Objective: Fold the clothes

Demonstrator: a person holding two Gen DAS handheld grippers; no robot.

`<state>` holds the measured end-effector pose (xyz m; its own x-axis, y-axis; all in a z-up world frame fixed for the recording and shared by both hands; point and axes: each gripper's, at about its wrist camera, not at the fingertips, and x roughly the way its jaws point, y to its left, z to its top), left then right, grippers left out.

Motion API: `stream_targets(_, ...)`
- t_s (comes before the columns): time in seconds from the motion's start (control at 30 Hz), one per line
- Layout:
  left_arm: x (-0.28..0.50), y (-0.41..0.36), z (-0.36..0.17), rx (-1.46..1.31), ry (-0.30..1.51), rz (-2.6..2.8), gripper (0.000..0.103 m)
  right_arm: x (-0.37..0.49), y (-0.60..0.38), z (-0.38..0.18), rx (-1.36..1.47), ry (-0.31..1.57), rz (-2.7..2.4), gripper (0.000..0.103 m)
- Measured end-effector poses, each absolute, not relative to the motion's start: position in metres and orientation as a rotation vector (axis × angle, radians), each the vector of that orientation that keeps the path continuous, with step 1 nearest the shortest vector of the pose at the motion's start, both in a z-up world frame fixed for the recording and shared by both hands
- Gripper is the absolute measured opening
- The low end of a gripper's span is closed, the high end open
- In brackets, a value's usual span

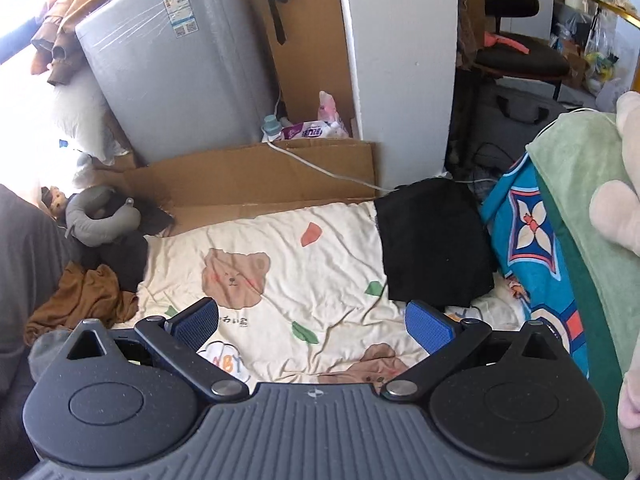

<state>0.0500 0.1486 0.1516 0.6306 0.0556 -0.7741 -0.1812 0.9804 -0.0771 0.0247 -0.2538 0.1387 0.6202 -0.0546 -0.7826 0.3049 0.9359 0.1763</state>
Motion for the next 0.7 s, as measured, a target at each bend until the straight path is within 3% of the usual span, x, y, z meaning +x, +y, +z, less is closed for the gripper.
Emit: stream_targets(0.7, 0.052, 0.109, 0.078, -0.178, 0.907, 0.165, 0.103, 0.022, -0.228, 0.061, 0.262, 0.870, -0.081, 0.102)
